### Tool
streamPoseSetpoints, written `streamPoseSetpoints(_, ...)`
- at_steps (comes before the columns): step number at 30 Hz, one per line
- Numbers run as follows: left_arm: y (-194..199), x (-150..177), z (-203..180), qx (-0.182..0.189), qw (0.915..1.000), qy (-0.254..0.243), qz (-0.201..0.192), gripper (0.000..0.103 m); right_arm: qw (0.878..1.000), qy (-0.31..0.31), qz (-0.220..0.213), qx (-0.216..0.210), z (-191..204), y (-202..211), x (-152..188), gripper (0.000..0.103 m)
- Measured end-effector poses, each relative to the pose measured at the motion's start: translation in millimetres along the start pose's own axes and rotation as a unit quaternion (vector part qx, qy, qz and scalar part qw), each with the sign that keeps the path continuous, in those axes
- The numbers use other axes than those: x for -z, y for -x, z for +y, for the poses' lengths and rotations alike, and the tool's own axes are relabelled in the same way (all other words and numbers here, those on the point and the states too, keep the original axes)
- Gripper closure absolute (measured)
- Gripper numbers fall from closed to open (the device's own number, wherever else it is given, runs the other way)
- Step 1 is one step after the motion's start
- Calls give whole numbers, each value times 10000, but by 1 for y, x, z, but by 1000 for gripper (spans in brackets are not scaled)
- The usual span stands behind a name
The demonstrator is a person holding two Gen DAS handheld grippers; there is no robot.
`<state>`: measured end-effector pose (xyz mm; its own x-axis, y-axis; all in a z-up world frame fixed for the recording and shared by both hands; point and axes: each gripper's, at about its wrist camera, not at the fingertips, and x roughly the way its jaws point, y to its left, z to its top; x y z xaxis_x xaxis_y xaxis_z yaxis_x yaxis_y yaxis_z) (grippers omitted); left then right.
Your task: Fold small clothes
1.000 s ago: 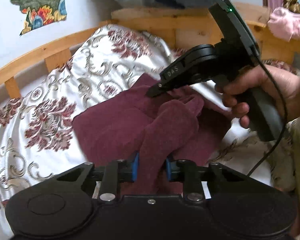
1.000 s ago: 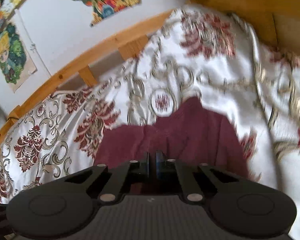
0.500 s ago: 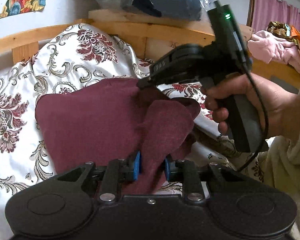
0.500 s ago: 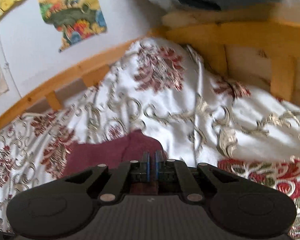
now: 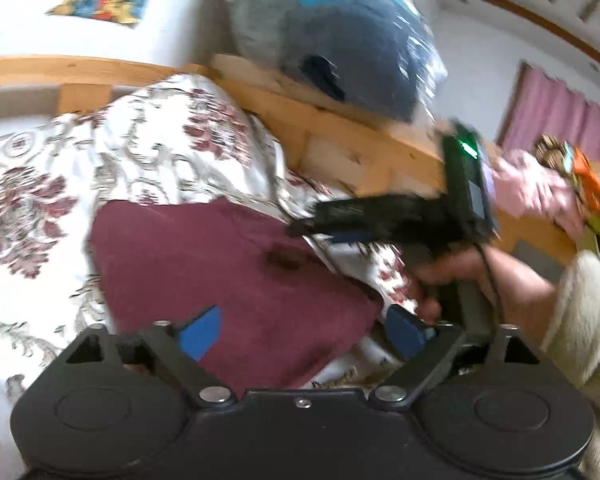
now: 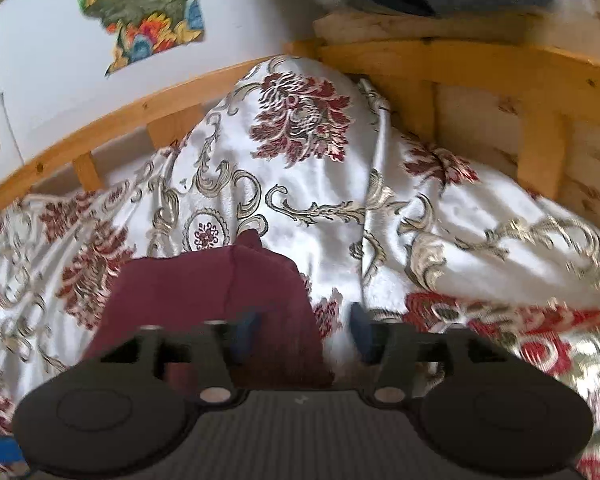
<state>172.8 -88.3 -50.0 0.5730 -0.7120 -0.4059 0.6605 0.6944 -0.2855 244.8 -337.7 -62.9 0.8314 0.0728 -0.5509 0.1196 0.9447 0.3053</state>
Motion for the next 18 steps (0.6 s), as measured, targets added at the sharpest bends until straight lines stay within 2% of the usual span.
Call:
streamPoseSetpoints(1,5,-1,4,-82,9998,163,-60,5,9999,-119,-1,-60,-2,5,1,11)
streamPoseSetpoints(2,7,-2,8,-138,9995,279,-110,3,9997,-227,-38,-127,-3,11,4,1)
streamPoseSetpoints(5,17,-4,17,-414,9969,620,-267,1,9994,-283,-43,-217,-1,24,8,0)
streamPoseSetpoints(9,23,-2,32,-951,9881,1194,-169,1,9999,16,99,-1,12,33,15,0)
streamPoseSetpoints(13,24,6,48,-1348,9754,1726,255,1,9982,284,386,367,28,41,29,0)
streamPoseSetpoints(16,21,13,56,-1417,9705,1886,496,1,9950,556,687,461,35,45,39,0)
streamPoseSetpoints(18,16,15,61,-1449,9679,1958,618,1,9925,647,774,686,36,45,41,0)
